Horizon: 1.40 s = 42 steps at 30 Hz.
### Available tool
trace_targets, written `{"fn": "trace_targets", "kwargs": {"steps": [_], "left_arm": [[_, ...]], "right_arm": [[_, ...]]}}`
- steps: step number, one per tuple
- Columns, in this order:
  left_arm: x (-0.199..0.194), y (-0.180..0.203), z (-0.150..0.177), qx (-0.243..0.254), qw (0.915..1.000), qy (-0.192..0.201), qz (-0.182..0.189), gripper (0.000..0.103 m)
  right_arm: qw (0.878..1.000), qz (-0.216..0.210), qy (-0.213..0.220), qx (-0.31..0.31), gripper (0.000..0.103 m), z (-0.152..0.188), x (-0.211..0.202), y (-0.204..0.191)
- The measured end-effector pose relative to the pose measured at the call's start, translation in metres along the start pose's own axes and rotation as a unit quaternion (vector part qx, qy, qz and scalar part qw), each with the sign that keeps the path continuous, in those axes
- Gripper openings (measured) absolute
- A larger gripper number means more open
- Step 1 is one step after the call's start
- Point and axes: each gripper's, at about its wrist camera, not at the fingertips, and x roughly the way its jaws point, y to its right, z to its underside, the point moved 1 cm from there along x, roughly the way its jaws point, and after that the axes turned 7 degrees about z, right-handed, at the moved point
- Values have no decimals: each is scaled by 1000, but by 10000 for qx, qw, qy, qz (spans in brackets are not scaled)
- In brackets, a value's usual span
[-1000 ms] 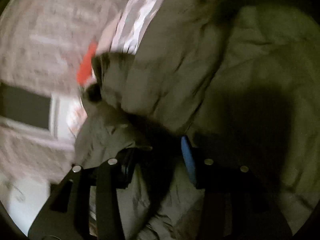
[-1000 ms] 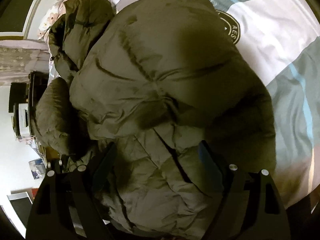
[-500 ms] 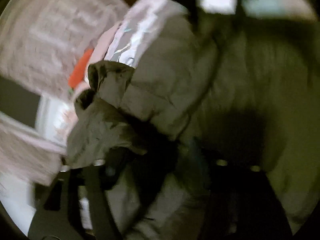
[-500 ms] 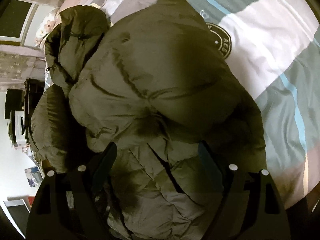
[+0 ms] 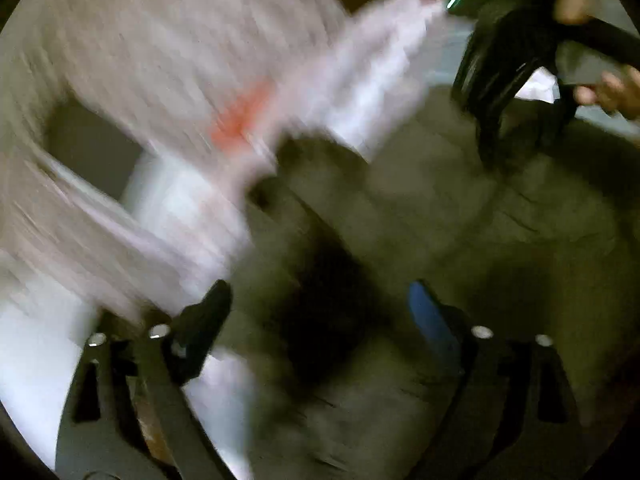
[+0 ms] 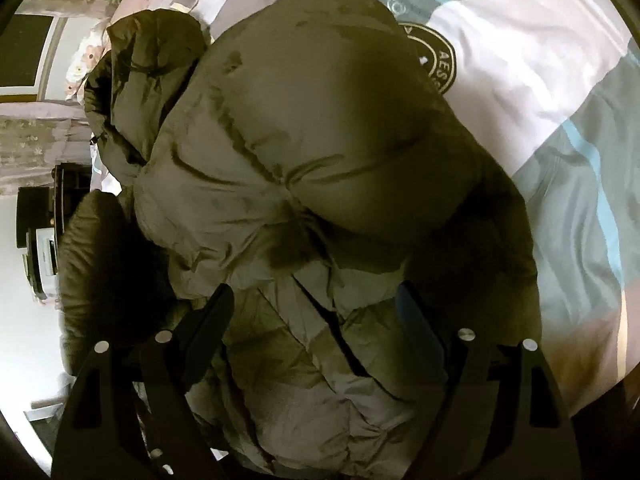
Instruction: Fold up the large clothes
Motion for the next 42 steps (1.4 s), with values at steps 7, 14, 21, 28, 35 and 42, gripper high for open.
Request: {"fn": "trace_targets", "kwargs": {"steps": [7, 14, 21, 28, 35, 42], "left_arm": [[-5, -51, -16, -1519, 9869, 313, 449, 101], [106, -190, 148, -6127, 7728, -1178, 1160, 101], [159, -170, 235, -7133, 6434, -1487, 2350, 40], [153, -150, 183, -6722, 6494, -771, 3470, 28], [118, -84, 60, -4464, 7246, -575, 5219, 75], [143, -105, 94, -4882, 7769, -1213, 3787, 87]], "right_arm": [[9999, 27, -98, 62, 83, 1, 5, 5], [9997, -8, -218, -54, 83, 4, 8, 0], [9992, -125, -384, -80, 83, 10, 11, -3], [9994, -73, -332, -48, 83, 10, 9, -5], [9999, 132, 61, -1, 83, 5, -1, -1], [9929, -737, 665, 651, 84, 2, -27, 18]]}}
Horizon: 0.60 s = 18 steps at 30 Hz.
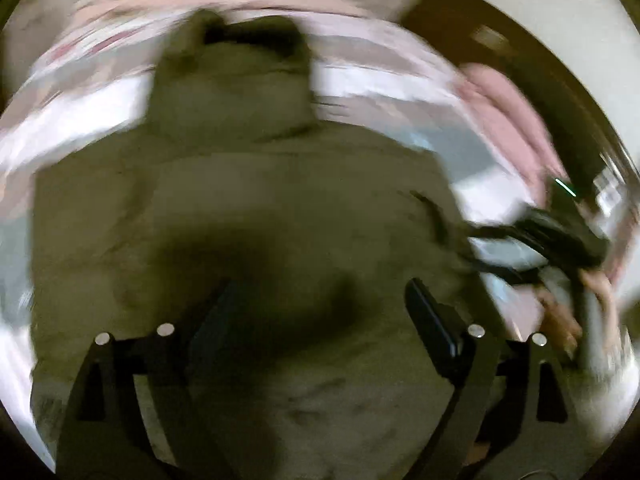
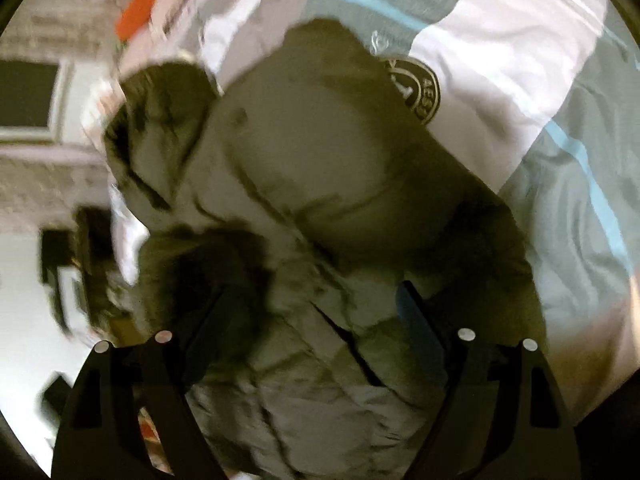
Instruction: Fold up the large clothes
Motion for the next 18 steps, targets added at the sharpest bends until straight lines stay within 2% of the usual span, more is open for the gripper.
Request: {"fn": "trace_targets", "kwargs": {"steps": [1, 2, 4, 6, 7, 8, 11, 14, 18], "left_arm": [[-1, -19, -2, -347, 9992, 38, -201, 87], [-2, -30, -1, -563, 9978, 37, -350, 87], [6, -64, 1, -1069, 9909, -142, -809, 87], [16, -83, 7, -1277, 9847, -400, -1116, 87], [24, -91, 8, -1307, 9819, -511, -1272, 87], [29, -96, 11, -1291, 9795, -585, -1434, 87], [44, -104, 10, -980, 9680, -689, -2206, 89], [49, -118, 6, -1037, 9565, -627, -2652, 89], [38, -149, 5, -1481, 9475, -456, -2797, 92]], "right_arm": [[9999, -51, -79, -138, 92, 2, 3, -5], [9993, -115, -196, -309, 94, 6, 8, -11], [9958, -215, -546, -710, 94, 18, 24, -27], [9913, -234, -788, -1030, 93, 30, 37, -39], [9872, -158, -904, -1301, 88, 39, 47, -47], [9845, -86, -944, -1476, 77, 45, 52, -54], [9745, 128, -927, -2040, 54, 62, 77, -74], [9700, 216, -709, -2317, 53, 64, 96, -92], [9677, 165, -570, -2448, 53, 64, 109, -109]]}}
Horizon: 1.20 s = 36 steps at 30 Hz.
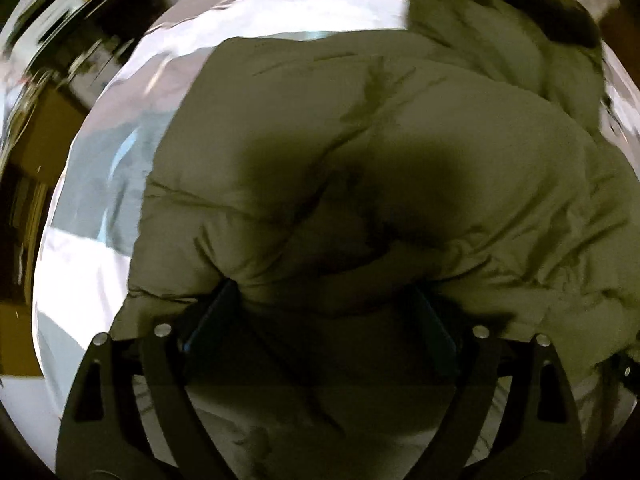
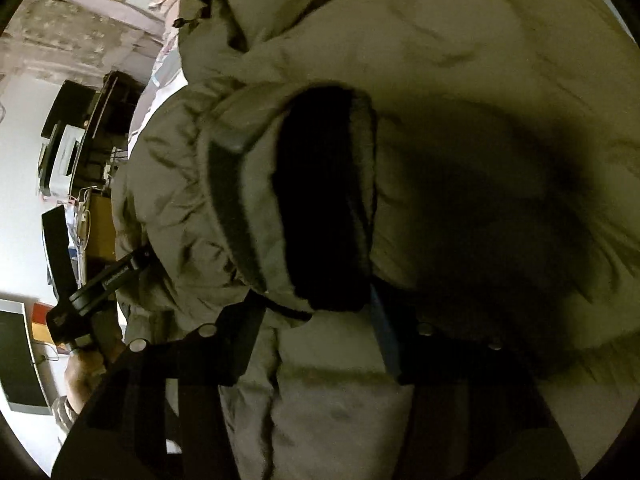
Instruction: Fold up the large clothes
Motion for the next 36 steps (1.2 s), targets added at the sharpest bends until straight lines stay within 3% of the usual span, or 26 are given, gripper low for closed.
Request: {"fn": "trace_targets", "kwargs": {"steps": [4, 6, 7, 9, 11, 13, 17, 20, 22, 25, 29, 32, 36], "left_arm": [[-9, -6, -5, -247, 9994, 66, 221, 92], [-25, -5, -3, -170, 9989, 317, 302, 92], [-40, -8, 2, -131, 9983, 455, 343, 92], [-63, -2, 4, -72, 9959, 714, 560, 92], [-77, 8, 7, 37, 9933, 847, 780, 92], [-81, 29, 9, 270, 9922, 841, 881, 92], [-58, 62, 13, 709, 9926, 528, 835, 92], [-25, 71, 8, 643, 9955, 121, 689, 93], [-9, 72, 3, 536, 9967, -1, 605, 96], [-3, 75, -2, 500, 9974, -44, 510, 97], [-22, 68, 3, 526, 9952, -29, 821, 96], [-45, 42, 22, 535, 9923, -181, 1103, 96], [-54, 8, 58, 539, 9935, -460, 891, 96]], "right_arm": [[9994, 212, 111, -246, 56, 4, -15, -11], [9966, 563, 480, -365, 56, 7, -32, -10], [9907, 854, 961, -441, 56, 12, -52, -9], [9782, 1105, 1610, -711, 56, 20, -75, -17], [9691, 1141, 1905, -1074, 56, 25, -82, -26], [9702, 1029, 1749, -1327, 56, 25, -73, -34], [9786, 1051, 1244, -1257, 52, 15, -34, -30], [9849, 1174, 921, -881, 52, 3, -11, -18], [9892, 1136, 763, -534, 52, -4, 0, -10], [9890, 1163, 735, -550, 52, -5, 0, -11], [9907, 1009, 591, -690, 52, 12, -28, -13], [9825, 1253, 513, -1277, 52, 41, -49, -12], [9731, 1687, 33, -1568, 52, 79, -47, 9]]}}
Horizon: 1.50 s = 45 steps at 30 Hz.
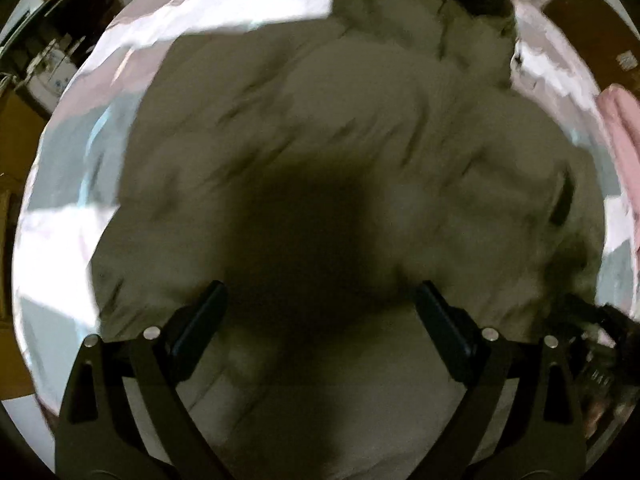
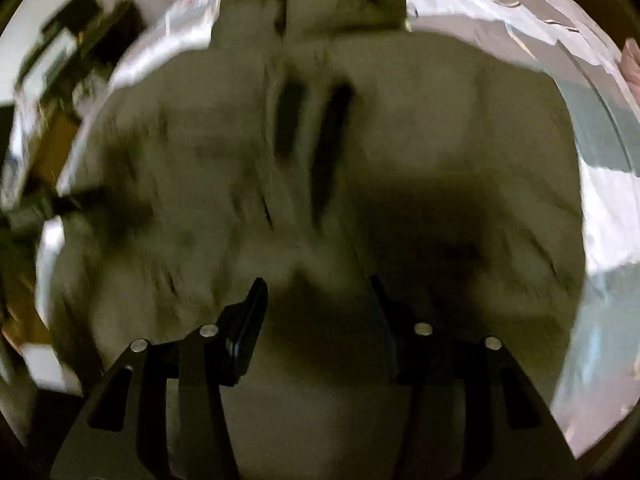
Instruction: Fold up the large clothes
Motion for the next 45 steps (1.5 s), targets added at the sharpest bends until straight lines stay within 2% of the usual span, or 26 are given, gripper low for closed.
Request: {"fn": "trace_targets", "kwargs": {"steps": [2, 4, 5, 7, 10, 13, 14, 15, 18, 19, 22, 25, 27, 28, 30, 32, 34, 37, 38, 40, 42, 43, 44, 45], "left_arm": [[6, -20, 20, -77, 9994, -243, -249, 96], [31, -50, 41, -379, 9943, -858, -498, 96], [40, -62, 47, -478, 9923, -1018, -524, 98], [36, -69, 48, -485, 9931, -902, -577, 98], [19, -69, 49, -479, 9938, -641, -768, 98], [33, -72, 54, -562, 9896, -976, -893, 99], [38, -72, 54, -554, 9885, -1042, -949, 100], [38, -71, 54, -542, 9881, -1036, -1002, 100], [18, -62, 49, -609, 9913, -729, -909, 99], [7, -58, 46, -656, 9934, -534, -771, 99], [-32, -37, 38, -777, 9967, 95, -214, 99], [-60, -10, 33, -903, 9945, 385, 366, 101], [-72, 9, 37, -877, 9917, 453, 827, 101], [-75, 20, 37, -817, 9904, 434, 1023, 101], [-74, 45, 40, -647, 9892, 333, 1269, 101], [-71, 60, 37, -436, 9889, 179, 1411, 101], [-63, 58, 34, -373, 9897, 46, 1384, 101], [-44, 40, 32, -609, 9885, -200, 1366, 101], [-38, 35, 32, -729, 9872, -284, 1390, 101], [-24, 19, 27, -1020, 9842, -430, 1385, 101], [-16, 5, 24, -1173, 9826, -480, 1357, 101], [-14, 2, 23, -1207, 9820, -499, 1363, 101], [-11, 0, 21, -1231, 9815, -520, 1373, 101], [-9, -2, 20, -1230, 9814, -532, 1372, 101]], "right_arm": [[9996, 50, -294, 0, 53, 16, 17, 7], [9995, 25, -301, -110, 55, 25, 30, 10], [9994, 34, -282, -187, 55, 26, 31, 10], [9993, 62, -315, -182, 55, 24, 19, 11], [10000, -60, -69, -18, 57, 20, -13, 18], [9994, 286, -141, -145, 68, 22, -9, 18], [9977, 468, -443, -227, 70, 26, 7, 17], [9955, 534, -676, -383, 72, 31, 23, 14], [9937, 682, -588, -675, 75, 28, 21, 6], [9945, 605, -570, -638, 75, 24, 16, 5], [9996, -96, -152, -216, 75, 5, -15, 11], [9981, -475, 373, 155, 75, -30, -46, 19], [9967, -534, 490, 359, 79, -61, -56, 23], [9962, -542, 522, 431, 80, -63, -62, 26], [9947, -438, 764, 527, 82, -117, -65, 26], [9936, 94, 1027, 466, 86, -169, -63, 28], [9912, 398, 1168, 484, 86, -235, -55, 24], [9832, 1067, 1419, 418, 88, -341, -34, 13], [9796, 1300, 1475, 422, 93, -366, -25, 13], [9678, 2059, 1396, 380, 97, -426, 5, 5], [9574, 2653, 1111, 265, 97, -455, 39, -2], [9477, 3041, 939, 217, 97, -469, 61, -4], [9426, 3215, 885, 176, 95, -471, 72, -2], [9381, 3349, 873, 112, 89, -475, 82, -3]]}}
